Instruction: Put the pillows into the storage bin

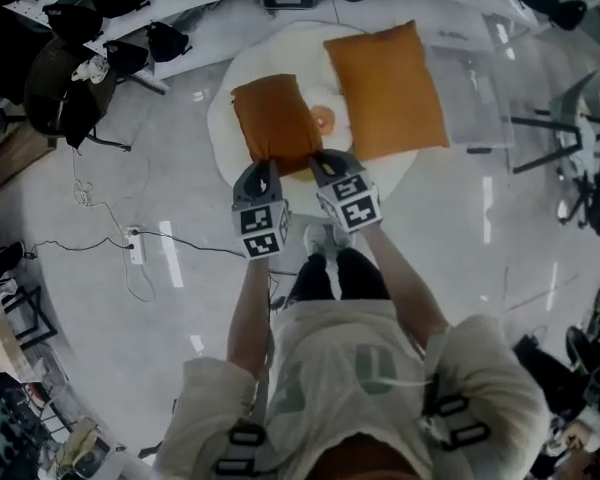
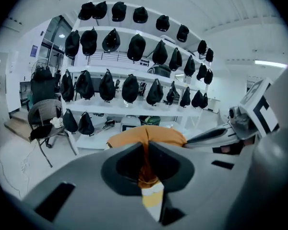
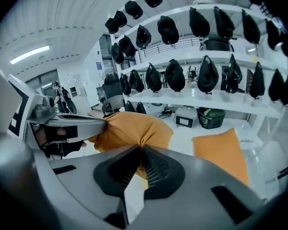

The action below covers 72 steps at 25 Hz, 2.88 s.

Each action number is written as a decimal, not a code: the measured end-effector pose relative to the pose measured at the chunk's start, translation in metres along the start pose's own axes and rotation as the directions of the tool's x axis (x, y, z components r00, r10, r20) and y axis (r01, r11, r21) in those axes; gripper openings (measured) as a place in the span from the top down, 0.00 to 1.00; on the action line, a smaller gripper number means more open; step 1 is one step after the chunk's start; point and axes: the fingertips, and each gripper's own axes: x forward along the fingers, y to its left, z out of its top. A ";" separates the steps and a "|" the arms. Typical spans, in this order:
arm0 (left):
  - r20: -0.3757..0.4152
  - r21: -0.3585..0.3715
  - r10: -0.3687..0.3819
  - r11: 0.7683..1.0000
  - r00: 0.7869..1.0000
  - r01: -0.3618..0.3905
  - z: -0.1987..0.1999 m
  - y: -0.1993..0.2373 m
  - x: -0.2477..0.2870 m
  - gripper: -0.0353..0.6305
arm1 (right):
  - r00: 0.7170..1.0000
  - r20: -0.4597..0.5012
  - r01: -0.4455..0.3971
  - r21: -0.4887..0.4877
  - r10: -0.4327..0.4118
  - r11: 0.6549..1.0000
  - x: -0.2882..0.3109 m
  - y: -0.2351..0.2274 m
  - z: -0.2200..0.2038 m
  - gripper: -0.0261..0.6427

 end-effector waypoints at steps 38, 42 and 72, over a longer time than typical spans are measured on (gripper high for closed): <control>0.176 0.133 -0.421 0.906 0.890 0.403 0.191 -0.597 0.232 0.89 | 0.919 0.140 0.369 0.033 -0.370 0.929 -0.348 -0.568 -0.021 0.92; 0.147 0.138 -0.456 0.888 0.878 0.438 0.204 -0.628 0.264 0.89 | 0.911 0.126 0.391 0.040 -0.393 0.920 -0.352 -0.616 -0.018 0.92; -0.031 -0.033 -0.109 0.994 0.994 0.108 0.164 -0.625 0.394 0.62 | 0.987 0.027 0.154 0.148 -0.159 0.977 -0.296 -0.770 -0.039 0.60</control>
